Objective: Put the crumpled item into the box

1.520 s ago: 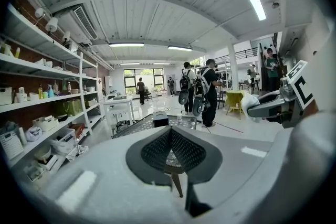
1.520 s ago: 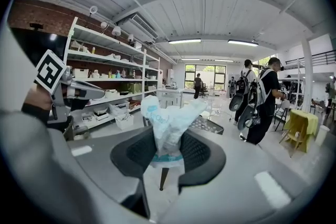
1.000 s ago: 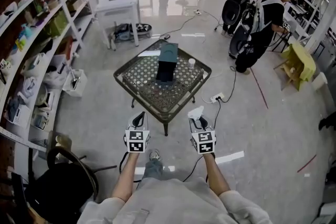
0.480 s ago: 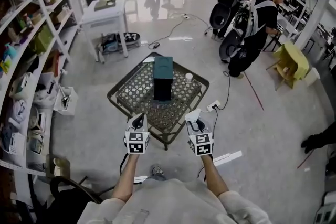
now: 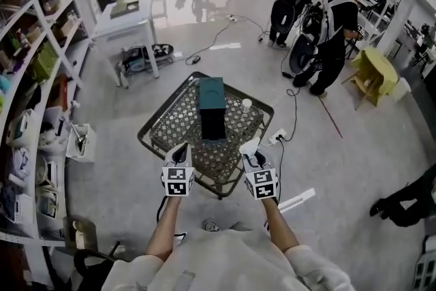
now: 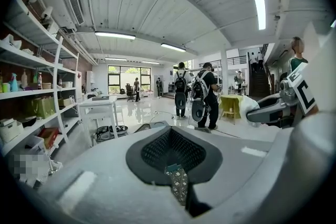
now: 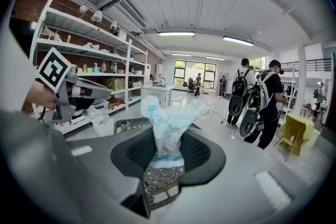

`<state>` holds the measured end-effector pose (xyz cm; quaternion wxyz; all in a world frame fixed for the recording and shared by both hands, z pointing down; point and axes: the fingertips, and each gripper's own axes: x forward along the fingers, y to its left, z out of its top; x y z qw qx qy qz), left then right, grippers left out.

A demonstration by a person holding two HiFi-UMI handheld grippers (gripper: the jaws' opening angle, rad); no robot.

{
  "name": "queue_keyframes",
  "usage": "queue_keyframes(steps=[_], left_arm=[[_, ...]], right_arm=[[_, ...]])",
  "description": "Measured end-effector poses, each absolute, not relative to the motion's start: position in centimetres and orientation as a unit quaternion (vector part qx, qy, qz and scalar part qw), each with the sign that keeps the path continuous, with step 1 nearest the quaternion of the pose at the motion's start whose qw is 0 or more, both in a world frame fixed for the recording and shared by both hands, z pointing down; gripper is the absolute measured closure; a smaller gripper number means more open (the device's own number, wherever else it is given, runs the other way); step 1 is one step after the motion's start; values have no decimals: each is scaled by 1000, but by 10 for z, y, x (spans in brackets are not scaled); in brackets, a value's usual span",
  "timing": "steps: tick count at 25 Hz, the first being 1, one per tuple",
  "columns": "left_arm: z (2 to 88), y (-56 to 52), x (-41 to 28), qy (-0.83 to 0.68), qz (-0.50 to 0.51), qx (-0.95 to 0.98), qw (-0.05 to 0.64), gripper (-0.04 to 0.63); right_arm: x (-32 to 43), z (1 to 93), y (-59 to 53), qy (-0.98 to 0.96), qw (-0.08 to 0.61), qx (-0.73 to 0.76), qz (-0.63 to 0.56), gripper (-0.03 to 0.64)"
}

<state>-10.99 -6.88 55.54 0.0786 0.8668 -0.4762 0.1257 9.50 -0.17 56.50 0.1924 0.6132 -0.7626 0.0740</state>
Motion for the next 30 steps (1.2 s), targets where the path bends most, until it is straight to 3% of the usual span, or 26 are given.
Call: queue_keyframes(steps=[13, 30], left_arm=[[583, -104, -97, -460, 140, 871, 98, 589], [575, -230, -53, -500, 152, 846, 101, 589]], right_arm=[[96, 595, -31, -760, 209, 607, 102, 495], [139, 587, -184, -795, 198, 566, 95, 495]])
